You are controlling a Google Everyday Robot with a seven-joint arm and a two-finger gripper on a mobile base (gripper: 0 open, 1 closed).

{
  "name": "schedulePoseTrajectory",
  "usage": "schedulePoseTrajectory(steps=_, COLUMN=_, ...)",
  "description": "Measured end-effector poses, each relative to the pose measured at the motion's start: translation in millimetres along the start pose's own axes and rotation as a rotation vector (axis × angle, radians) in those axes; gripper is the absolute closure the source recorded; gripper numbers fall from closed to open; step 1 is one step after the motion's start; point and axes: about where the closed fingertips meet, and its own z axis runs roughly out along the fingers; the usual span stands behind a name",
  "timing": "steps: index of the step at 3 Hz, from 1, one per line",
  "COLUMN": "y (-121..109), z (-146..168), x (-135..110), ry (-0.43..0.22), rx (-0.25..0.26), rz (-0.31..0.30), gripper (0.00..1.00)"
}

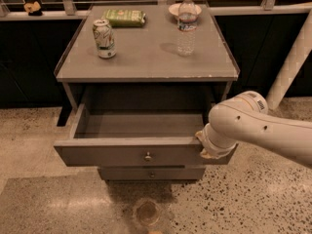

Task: Open top drawer

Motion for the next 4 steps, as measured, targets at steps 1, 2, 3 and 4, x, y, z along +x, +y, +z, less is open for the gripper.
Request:
schedulePoseTrajectory(steps=1, y=5, z=-6, x=-2, ry=-0.003, rx=-0.008, rz=-0.006, gripper=1.0)
schedulePoseTrajectory(steps=2, y=4, z=-7, x=-2, ry=-0.003, rx=-0.009, rz=-0.006, gripper=1.0)
schedulePoseTrajectory(steps=3, y=18, z=-9, x=-3, ry=-0.012, rx=-0.028, rz=0.001, gripper=1.0)
schedulePoseTrajectory(steps=4, y=18, z=-9, x=-3, ry=-0.012, rx=-0.028, rz=0.001, gripper=1.0)
